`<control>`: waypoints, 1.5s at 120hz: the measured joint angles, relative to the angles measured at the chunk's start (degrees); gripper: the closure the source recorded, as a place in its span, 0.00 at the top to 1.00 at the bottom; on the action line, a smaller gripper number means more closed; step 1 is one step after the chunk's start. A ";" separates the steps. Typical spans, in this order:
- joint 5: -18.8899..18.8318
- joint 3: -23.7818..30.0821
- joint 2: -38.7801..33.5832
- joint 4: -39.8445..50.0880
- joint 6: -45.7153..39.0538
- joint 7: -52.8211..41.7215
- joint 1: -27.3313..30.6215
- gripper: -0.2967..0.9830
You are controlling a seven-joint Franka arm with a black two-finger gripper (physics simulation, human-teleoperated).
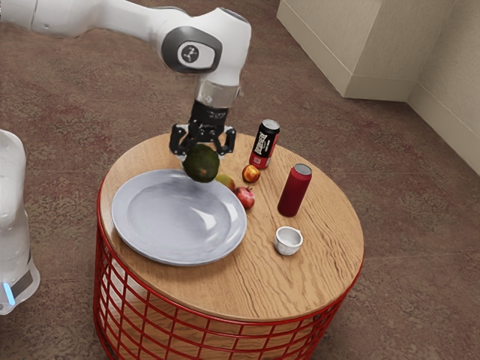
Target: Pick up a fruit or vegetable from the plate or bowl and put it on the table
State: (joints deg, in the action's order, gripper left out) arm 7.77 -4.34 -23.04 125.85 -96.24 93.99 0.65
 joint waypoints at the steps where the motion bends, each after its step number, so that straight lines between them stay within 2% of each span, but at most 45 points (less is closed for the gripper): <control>1: -0.12 -0.56 0.00 -0.12 0.26 0.06 0.01 0.48; 29: -3.64 -10.02 0.83 -0.80 3.26 1.41 0.71 0.48; 72: -6.54 -19.81 6.19 -0.79 -4.20 -0.25 0.70 0.47; 89: -6.79 -20.48 7.52 -0.67 -7.56 -1.80 0.60 0.47; 106: -6.79 -20.46 8.53 -0.60 -9.48 -3.39 0.12 0.62; 134: -6.80 -20.45 8.42 -0.67 -10.49 -5.34 0.07 0.72; 161: -6.76 -20.08 8.76 -1.68 -10.28 -6.54 -0.01 0.76; 180: -6.83 -19.56 8.83 -6.33 -7.10 -7.14 0.03 0.76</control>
State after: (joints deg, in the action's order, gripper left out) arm 0.94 -23.90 -14.21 119.52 -103.35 86.85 0.67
